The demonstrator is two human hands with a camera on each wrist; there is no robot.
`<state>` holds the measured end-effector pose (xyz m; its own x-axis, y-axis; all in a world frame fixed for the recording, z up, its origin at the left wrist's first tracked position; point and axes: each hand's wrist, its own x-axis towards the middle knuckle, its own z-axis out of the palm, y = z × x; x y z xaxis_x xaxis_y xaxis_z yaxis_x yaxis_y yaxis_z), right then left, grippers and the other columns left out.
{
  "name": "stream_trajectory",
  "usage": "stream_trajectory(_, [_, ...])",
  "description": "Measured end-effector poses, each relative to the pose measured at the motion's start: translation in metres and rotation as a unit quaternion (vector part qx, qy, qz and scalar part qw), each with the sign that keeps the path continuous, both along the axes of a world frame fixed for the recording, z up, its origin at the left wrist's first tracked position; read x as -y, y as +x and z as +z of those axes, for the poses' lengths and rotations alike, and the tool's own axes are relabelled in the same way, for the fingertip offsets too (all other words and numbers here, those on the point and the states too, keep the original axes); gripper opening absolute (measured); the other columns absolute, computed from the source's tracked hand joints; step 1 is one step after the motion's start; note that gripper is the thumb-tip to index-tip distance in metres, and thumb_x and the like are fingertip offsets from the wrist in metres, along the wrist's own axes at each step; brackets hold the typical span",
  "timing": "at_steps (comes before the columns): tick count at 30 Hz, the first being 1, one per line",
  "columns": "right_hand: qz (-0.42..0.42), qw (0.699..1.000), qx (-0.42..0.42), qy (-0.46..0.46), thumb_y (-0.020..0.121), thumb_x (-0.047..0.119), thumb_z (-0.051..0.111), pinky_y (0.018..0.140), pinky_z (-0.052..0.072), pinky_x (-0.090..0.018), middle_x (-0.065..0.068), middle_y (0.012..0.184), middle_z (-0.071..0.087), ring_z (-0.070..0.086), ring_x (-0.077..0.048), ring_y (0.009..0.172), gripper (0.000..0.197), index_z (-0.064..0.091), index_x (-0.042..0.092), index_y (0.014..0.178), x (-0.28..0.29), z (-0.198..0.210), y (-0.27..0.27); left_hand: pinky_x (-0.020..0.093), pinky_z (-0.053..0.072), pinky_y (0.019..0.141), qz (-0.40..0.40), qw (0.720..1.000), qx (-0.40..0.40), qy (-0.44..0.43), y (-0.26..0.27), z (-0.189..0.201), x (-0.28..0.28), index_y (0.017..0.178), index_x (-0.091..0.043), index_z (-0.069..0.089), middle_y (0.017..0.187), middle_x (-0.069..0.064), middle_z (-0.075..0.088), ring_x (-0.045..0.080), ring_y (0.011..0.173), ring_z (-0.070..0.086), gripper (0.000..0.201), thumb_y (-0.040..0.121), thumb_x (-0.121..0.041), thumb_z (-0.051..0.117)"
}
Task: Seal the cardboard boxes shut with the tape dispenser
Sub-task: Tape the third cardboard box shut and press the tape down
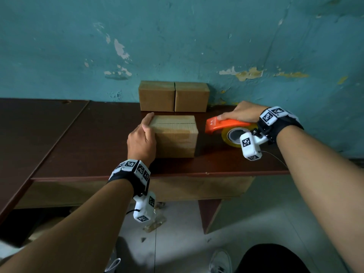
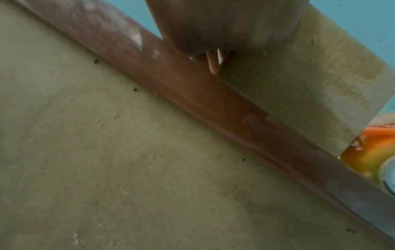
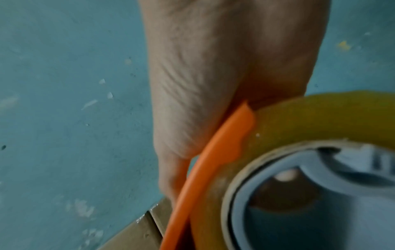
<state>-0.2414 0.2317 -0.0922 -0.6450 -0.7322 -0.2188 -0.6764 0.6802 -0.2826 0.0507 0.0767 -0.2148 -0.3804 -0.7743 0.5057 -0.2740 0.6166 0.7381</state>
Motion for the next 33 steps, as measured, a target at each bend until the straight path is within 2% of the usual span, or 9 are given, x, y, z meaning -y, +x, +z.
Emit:
stream_trajectory(3, [-0.067,0.992,-0.028,-0.098,0.088,0.062,0.069,0.063,0.041,-0.033,-0.01,0.074,0.064,0.06,-0.028,0.067,0.053,0.064,0.01,0.075,-0.003,-0.007,0.006,0.04,0.052,0.096,-0.003,1.0,-0.005,-0.002,0.0,0.0,-0.001,0.15,-0.023,0.057,0.124,0.016,0.073,0.033,0.111,0.067,0.065,0.106,-0.036,0.011])
stream_trajectory(6, [-0.11,0.983,-0.085,-0.124,0.094,0.051,0.067,0.058,0.035,-0.033,-0.014,0.074,0.06,0.055,-0.032,0.067,0.051,0.051,0.011,0.066,0.003,-0.023,0.018,0.04,0.052,0.099,-0.005,1.0,-0.004,0.002,0.001,0.001,-0.002,0.15,-0.022,0.056,0.127,0.017,0.072,0.033,0.114,0.067,0.065,0.106,-0.036,0.011])
stream_trajectory(9, [-0.136,0.977,-0.109,-0.122,0.099,0.051,0.067,0.072,0.045,-0.038,-0.022,0.109,0.071,0.068,-0.042,0.094,0.047,0.068,0.004,0.093,0.011,-0.041,0.032,0.043,0.053,0.1,-0.007,1.0,-0.011,0.006,0.002,0.003,-0.004,0.15,-0.024,0.057,0.128,0.015,0.072,0.032,0.116,0.067,0.069,0.104,-0.042,0.008])
stream_trajectory(12, [-0.161,0.971,-0.138,-0.109,0.1,0.052,0.066,0.076,0.046,-0.039,-0.019,0.124,0.071,0.069,-0.042,0.111,0.05,0.069,0.006,0.12,0.017,-0.057,0.048,0.04,0.052,0.101,-0.008,1.0,-0.011,0.015,0.002,0.004,-0.005,0.151,-0.025,0.057,0.131,0.014,0.071,0.03,0.118,0.066,0.07,0.104,-0.043,0.008])
stream_trajectory(16, [-0.165,0.97,-0.156,-0.089,0.099,0.053,0.069,0.075,0.045,-0.038,-0.015,0.126,0.069,0.069,-0.038,0.113,0.053,0.063,0.009,0.128,0.024,-0.069,0.062,0.033,0.049,0.094,-0.005,1.0,-0.008,0.014,0.002,0.003,-0.004,0.151,-0.024,0.056,0.126,0.014,0.072,0.03,0.112,0.067,0.067,0.105,-0.039,0.009])
stream_trajectory(23, [-0.17,0.971,-0.14,-0.092,0.097,0.051,0.073,0.074,0.045,-0.039,-0.016,0.129,0.067,0.068,-0.037,0.114,0.059,0.057,0.007,0.132,0.023,-0.066,0.071,0.03,0.047,0.095,-0.012,1.0,-0.014,0.012,0.003,0.003,-0.005,0.149,-0.022,0.058,0.132,0.013,0.07,0.028,0.118,0.065,0.071,0.103,-0.043,0.009])
stream_trajectory(27, [-0.18,0.953,-0.157,-0.186,0.1,0.055,0.064,0.089,0.052,-0.048,-0.018,0.14,0.057,0.056,-0.039,0.13,0.064,0.053,0.004,0.137,0.023,-0.057,0.085,0.026,0.042,0.093,-0.016,1.0,-0.012,0.01,0.004,0.003,-0.004,0.149,-0.021,0.059,0.133,0.012,0.069,0.025,0.119,0.063,0.067,0.105,-0.039,0.011])
stream_trajectory(29, [-0.171,0.944,-0.143,-0.242,0.103,0.057,0.053,0.089,0.052,-0.049,-0.017,0.132,0.062,0.058,-0.037,0.123,0.056,0.062,0.006,0.126,0.026,-0.052,0.095,0.027,0.042,0.093,-0.019,1.0,-0.004,0.01,0.003,0.003,-0.002,0.149,-0.021,0.058,0.133,0.013,0.069,0.026,0.119,0.063,0.065,0.106,-0.037,0.012])
stream_trajectory(33, [-0.106,0.947,0.019,-0.304,0.11,0.058,0.037,0.073,0.04,-0.039,-0.011,0.083,0.066,0.064,-0.032,0.085,0.066,0.065,0.004,0.082,0.033,-0.05,0.122,0.034,0.045,0.099,-0.037,0.999,0.0,0.023,0.003,0.003,0.006,0.153,-0.025,0.053,0.136,0.012,0.064,0.024,0.121,0.06,0.067,0.104,-0.044,0.012])
